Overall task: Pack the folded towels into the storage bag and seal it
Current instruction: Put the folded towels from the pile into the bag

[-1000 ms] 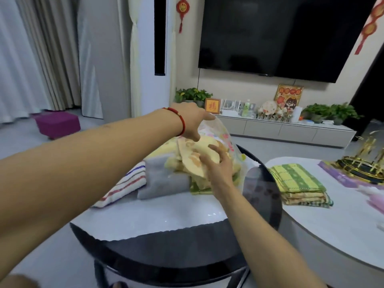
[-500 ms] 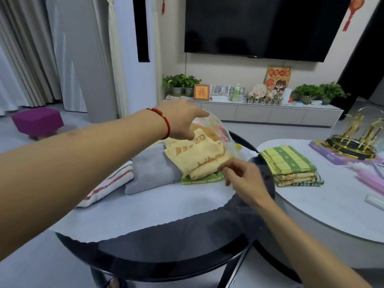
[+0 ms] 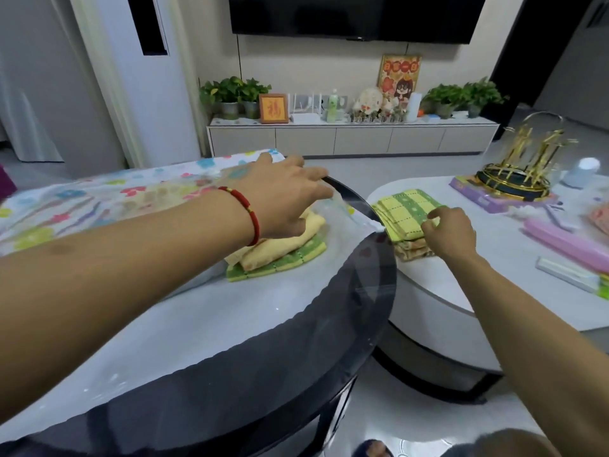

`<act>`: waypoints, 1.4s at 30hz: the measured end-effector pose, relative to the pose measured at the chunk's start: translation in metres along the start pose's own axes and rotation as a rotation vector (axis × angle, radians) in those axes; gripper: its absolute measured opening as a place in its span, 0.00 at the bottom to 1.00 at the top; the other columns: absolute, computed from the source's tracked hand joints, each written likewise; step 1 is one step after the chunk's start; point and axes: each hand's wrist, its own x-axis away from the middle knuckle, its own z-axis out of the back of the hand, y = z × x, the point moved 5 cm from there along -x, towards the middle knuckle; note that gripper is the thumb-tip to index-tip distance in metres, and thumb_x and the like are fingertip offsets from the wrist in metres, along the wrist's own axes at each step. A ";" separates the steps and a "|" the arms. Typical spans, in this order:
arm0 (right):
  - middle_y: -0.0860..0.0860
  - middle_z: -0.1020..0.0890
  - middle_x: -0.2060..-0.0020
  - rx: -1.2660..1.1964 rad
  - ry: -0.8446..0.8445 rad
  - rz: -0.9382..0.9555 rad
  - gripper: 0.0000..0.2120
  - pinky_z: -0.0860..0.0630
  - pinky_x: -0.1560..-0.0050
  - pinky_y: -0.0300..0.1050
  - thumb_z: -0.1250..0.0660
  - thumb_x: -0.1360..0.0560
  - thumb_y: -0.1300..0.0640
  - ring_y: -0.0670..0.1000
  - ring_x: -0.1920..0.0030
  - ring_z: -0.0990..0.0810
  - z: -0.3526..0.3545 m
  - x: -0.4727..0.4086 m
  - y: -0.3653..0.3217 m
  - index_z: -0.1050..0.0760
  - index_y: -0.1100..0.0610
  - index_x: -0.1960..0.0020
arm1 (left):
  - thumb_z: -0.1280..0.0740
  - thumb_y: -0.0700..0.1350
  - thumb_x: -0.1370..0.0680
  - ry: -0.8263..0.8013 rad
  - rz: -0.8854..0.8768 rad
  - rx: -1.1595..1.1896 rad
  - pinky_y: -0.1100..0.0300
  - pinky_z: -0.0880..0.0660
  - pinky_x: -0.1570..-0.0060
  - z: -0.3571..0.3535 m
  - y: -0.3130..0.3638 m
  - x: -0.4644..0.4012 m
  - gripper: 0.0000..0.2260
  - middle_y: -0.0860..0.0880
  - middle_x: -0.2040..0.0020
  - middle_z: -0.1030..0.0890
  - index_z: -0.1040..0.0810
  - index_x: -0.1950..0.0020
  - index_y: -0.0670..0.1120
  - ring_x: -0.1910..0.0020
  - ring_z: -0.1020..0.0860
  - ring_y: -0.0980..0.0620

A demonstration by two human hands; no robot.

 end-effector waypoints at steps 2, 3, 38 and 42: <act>0.60 0.24 0.34 0.081 -0.016 -0.009 0.20 0.25 0.36 0.61 0.35 0.22 0.49 0.64 0.36 0.24 -0.009 -0.025 0.007 0.22 0.56 0.33 | 0.36 0.51 0.26 0.018 0.003 -0.009 0.48 0.28 0.53 -0.007 0.004 -0.010 0.23 0.52 0.32 0.27 0.29 0.31 0.57 0.38 0.29 0.43; 0.61 0.25 0.33 0.074 -0.036 -0.031 0.22 0.27 0.35 0.61 0.35 0.21 0.48 0.64 0.34 0.25 -0.014 -0.036 0.010 0.25 0.56 0.31 | 0.37 0.51 0.26 0.018 0.002 -0.015 0.50 0.30 0.55 -0.011 0.005 -0.015 0.22 0.53 0.34 0.26 0.29 0.31 0.57 0.40 0.29 0.44; 0.57 0.17 0.58 -0.981 -1.112 0.314 0.08 0.20 0.66 0.44 0.25 0.26 0.57 0.53 0.63 0.17 0.128 0.185 -0.167 0.19 0.59 0.49 | 0.32 0.56 0.27 -0.403 0.426 0.035 0.47 0.22 0.47 0.002 -0.085 0.116 0.30 0.49 0.36 0.24 0.36 0.26 0.63 0.39 0.24 0.45; 0.55 0.16 0.56 -1.025 -1.235 0.347 0.04 0.19 0.59 0.43 0.26 0.24 0.63 0.52 0.59 0.17 0.067 0.235 -0.239 0.17 0.57 0.50 | 0.33 0.58 0.27 -0.285 0.474 0.030 0.48 0.22 0.50 0.032 -0.119 0.127 0.31 0.46 0.37 0.22 0.36 0.25 0.59 0.39 0.24 0.43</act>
